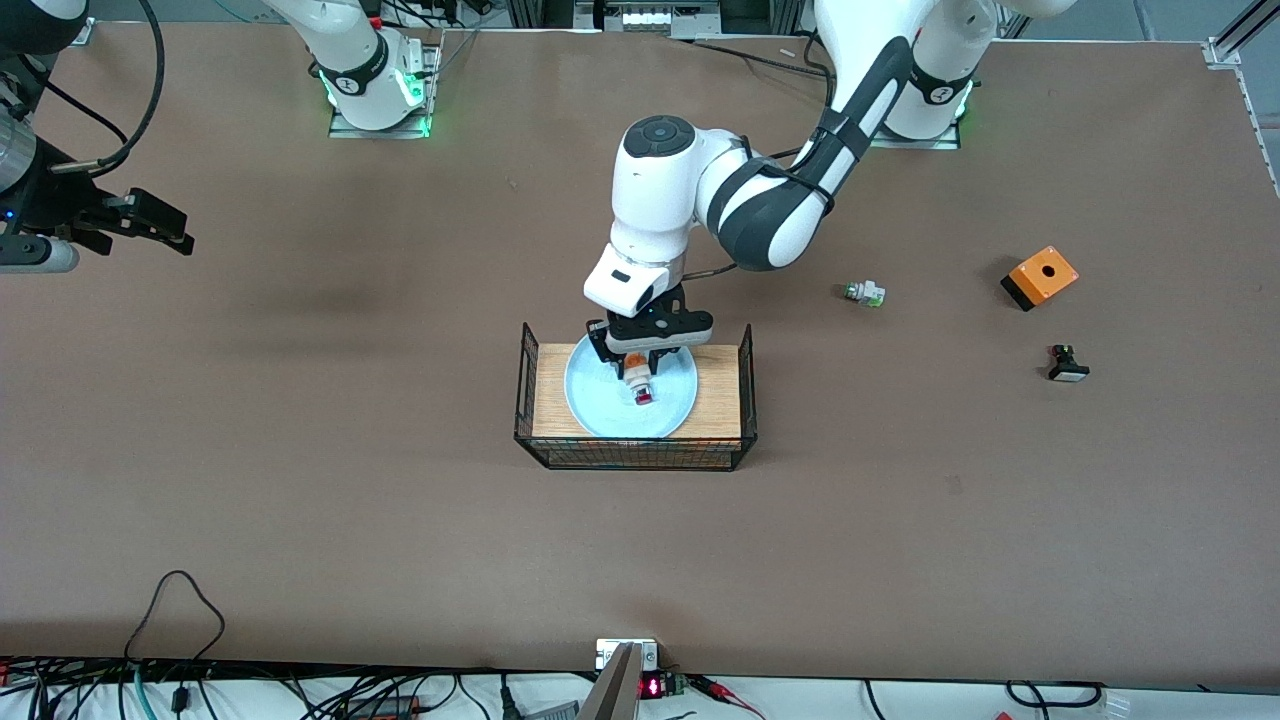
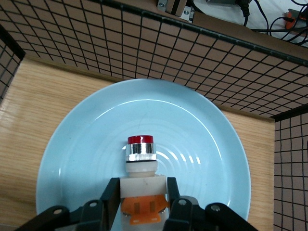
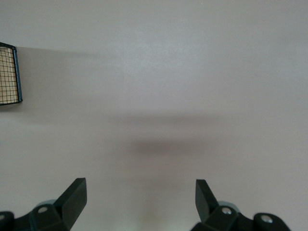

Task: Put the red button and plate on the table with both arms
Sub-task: 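Lower the left gripper, grasp the red button and lift it, then carry the button aside with the left gripper while the right gripper reaches the plate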

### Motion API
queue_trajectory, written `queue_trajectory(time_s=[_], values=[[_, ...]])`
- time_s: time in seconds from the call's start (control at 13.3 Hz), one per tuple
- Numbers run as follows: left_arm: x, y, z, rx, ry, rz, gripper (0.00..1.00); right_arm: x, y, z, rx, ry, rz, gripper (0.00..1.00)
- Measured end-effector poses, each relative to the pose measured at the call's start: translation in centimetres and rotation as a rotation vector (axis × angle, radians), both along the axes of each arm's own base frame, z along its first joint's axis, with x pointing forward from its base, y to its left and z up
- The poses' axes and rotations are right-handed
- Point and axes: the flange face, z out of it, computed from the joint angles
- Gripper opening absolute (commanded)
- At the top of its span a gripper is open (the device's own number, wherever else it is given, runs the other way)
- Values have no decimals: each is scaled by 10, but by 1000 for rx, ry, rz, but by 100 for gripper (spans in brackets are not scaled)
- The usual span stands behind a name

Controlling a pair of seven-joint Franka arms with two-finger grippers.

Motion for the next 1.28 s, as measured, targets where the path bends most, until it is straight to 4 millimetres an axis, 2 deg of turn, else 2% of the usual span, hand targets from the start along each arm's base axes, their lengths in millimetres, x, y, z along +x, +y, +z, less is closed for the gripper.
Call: queue_trajectory(time_s=[0.23,0.38,0.53,0.68,0.83,0.9,1.05,1.13,1.28], values=[[1,0,3,-4,-5,0,32,4,0,-6,-1,11,0,100],[6,2,17,-4,-16,13,28,4,0,-6,-1,11,0,100],[8,11,44,36,-8,44,28,4,0,-6,-1,10,0,100],[2,23,80,85,15,65,28,5,0,-6,0,11,-1,100],[3,53,124,128,71,63,28,5,6,-4,4,6,-59,100],[6,76,146,155,104,38,28,6,17,-1,18,1,-112,100],[20,132,179,206,168,-63,28,5,65,4,50,1,-210,100],[27,160,188,239,186,-127,28,1,98,5,53,6,-249,100],[41,215,186,304,221,-242,28,-7,165,-4,65,35,-314,100]])
